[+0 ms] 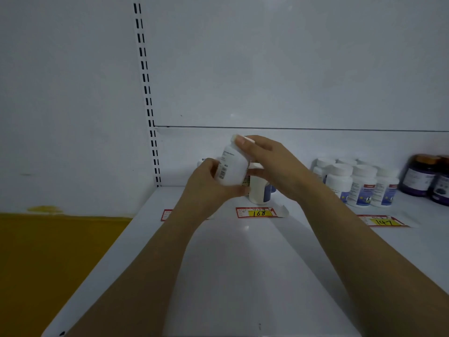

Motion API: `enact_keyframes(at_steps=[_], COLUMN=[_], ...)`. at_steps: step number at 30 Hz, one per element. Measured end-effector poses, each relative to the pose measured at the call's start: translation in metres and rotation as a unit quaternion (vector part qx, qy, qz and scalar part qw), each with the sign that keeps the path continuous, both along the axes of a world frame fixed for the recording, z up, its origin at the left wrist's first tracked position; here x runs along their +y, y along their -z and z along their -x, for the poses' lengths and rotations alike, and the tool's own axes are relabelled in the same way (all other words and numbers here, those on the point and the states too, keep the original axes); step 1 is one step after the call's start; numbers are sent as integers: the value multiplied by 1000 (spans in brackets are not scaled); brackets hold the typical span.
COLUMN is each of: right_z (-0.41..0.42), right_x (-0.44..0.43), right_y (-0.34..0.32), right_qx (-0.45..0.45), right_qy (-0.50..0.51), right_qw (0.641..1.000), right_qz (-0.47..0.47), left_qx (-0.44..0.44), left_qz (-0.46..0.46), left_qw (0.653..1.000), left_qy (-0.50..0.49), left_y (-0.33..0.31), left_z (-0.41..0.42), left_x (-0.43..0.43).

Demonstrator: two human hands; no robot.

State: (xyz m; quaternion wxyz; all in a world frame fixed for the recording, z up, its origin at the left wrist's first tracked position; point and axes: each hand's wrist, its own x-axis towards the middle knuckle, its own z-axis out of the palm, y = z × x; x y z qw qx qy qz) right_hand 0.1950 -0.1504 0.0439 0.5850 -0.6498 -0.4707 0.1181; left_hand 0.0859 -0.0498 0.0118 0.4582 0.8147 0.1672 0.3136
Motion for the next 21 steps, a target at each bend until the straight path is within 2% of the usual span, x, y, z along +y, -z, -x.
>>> enact_keyframes(at_steps=[2, 6, 9, 12, 16, 21], right_z=[0, -10, -15, -12, -8, -12], right_x=[0, -8, -10, -8, -6, -9], right_y=[0, -4, -3, -2, 0, -2], right_qx=[-6, 72, 101, 97, 43, 112], right_qy=[25, -4, -24, -44, -5, -31], right_qw=[1000, 995, 992, 993, 999, 990], right_qz=[-17, -62, -68, -51, -32, -75], left_qx=[3, 38, 28, 4, -18, 25], left_qz=[-4, 62, 88, 68, 34, 43], left_qw=[1000, 994, 990, 994, 998, 995], left_qy=[7, 80, 105, 87, 55, 82], left_y=[1, -3, -2, -1, -1, -4], left_z=[-1, 0, 0, 1, -1, -1], left_x=[-1, 0, 4, 2, -2, -5])
